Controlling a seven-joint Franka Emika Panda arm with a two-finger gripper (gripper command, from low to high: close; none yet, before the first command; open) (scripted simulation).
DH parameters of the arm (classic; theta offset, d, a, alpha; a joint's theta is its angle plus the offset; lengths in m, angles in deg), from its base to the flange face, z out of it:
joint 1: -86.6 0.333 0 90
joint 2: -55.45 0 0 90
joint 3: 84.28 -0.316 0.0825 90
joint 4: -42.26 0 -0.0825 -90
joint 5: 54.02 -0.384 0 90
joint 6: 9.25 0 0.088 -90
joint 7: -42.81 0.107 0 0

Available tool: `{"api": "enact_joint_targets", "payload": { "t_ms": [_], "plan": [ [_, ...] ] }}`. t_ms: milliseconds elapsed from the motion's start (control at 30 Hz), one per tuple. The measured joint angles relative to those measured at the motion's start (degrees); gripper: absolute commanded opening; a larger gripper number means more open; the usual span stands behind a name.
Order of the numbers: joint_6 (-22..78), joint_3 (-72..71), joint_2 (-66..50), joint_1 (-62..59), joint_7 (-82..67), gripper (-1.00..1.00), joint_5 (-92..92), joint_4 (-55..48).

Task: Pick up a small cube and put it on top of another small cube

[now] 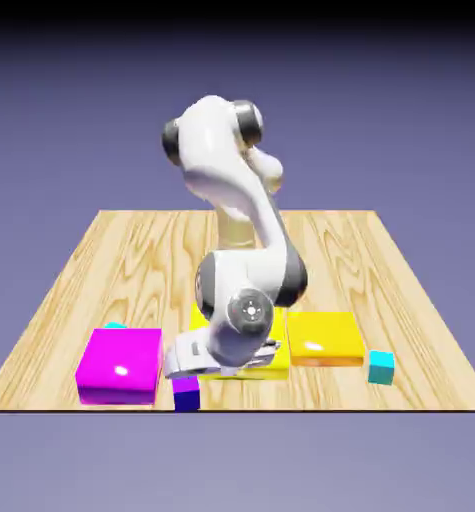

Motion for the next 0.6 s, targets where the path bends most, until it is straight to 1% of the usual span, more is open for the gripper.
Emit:
{"api": "enact_joint_targets", "payload": {
  "t_ms": [233, 267, 467, 500, 567, 600],
  "plan": [
    [15.48, -4.4, -14.02, -3.43, -0.03, 0.0, 4.98, -14.09],
    [15.48, -4.4, -14.02, -3.43, -0.03, 0.0, 4.98, -14.1],
    [6.61, -4.36, -12.2, -7.92, 2.9, 0.0, 5.71, -1.65],
    [6.14, -4.36, -12.1, -8.16, 3.06, -1.0, 5.75, -0.99],
    [6.14, -4.36, -12.1, -8.16, 3.07, -1.0, 5.7, -0.99],
    [7.61, -4.36, -12.4, -7.41, 2.6, -1.0, 5.53, -3.06]
  ]
}}
